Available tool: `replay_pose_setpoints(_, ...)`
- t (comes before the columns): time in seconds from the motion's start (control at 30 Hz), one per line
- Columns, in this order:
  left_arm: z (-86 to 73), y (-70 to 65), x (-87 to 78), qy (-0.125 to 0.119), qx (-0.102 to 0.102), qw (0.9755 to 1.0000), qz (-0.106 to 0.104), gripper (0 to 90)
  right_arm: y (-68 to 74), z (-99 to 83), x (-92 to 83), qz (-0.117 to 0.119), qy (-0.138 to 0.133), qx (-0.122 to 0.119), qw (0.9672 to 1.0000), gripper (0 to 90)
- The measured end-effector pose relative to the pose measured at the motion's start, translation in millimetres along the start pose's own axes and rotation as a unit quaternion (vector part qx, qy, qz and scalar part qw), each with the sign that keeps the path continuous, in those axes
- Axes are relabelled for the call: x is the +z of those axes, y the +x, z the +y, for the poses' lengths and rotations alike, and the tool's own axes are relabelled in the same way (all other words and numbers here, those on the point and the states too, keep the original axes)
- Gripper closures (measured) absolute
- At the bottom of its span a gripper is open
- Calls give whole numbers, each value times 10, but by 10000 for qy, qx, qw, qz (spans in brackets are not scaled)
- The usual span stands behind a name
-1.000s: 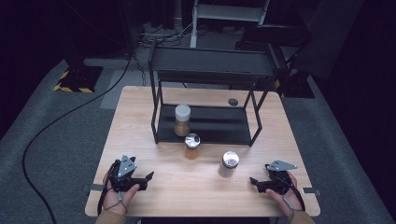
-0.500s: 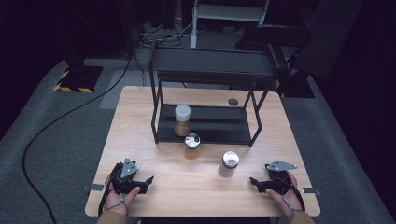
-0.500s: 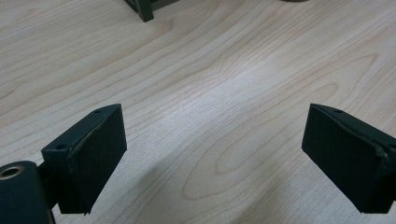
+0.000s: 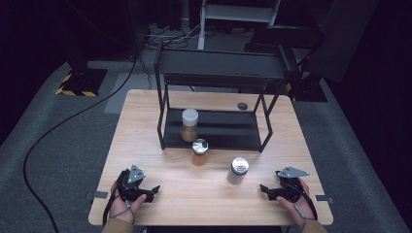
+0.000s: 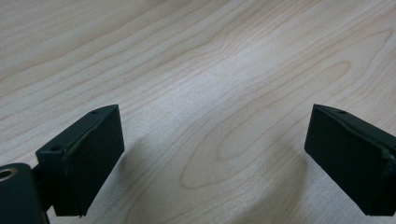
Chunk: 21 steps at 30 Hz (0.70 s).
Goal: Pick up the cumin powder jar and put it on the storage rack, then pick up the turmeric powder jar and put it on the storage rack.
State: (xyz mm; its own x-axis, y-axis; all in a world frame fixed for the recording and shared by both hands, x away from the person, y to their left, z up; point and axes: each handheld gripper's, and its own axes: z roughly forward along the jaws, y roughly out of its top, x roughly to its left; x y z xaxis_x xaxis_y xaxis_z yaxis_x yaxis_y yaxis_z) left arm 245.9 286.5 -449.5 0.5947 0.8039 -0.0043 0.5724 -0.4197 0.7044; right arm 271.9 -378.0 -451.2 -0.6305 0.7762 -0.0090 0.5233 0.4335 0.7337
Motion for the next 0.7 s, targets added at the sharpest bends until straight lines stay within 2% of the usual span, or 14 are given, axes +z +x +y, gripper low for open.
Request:
replay_pose_setpoints(0.07, 22, 1, 11, 70, -25, 10000, -10, 30, 0, 0, 0, -1, 0, 1, 10000, 70)
replay_pose_setpoints(0.47, 30, -7, 19, 89, -69, 9999, 23, 12, 5, 11, 4, -8, 16, 9, 10000, 62)
replay_pose_setpoints(0.6, 34, -6, 20, 99, -74, 9999, 24, 7, 4, 63, 15, 31, 81, -18, 10000, 53)
replay_pose_setpoints(0.7, 35, -6, 21, 102, -73, 9999, 26, 6, 33, 108, -14, 43, 16, -54, 10000, 54)
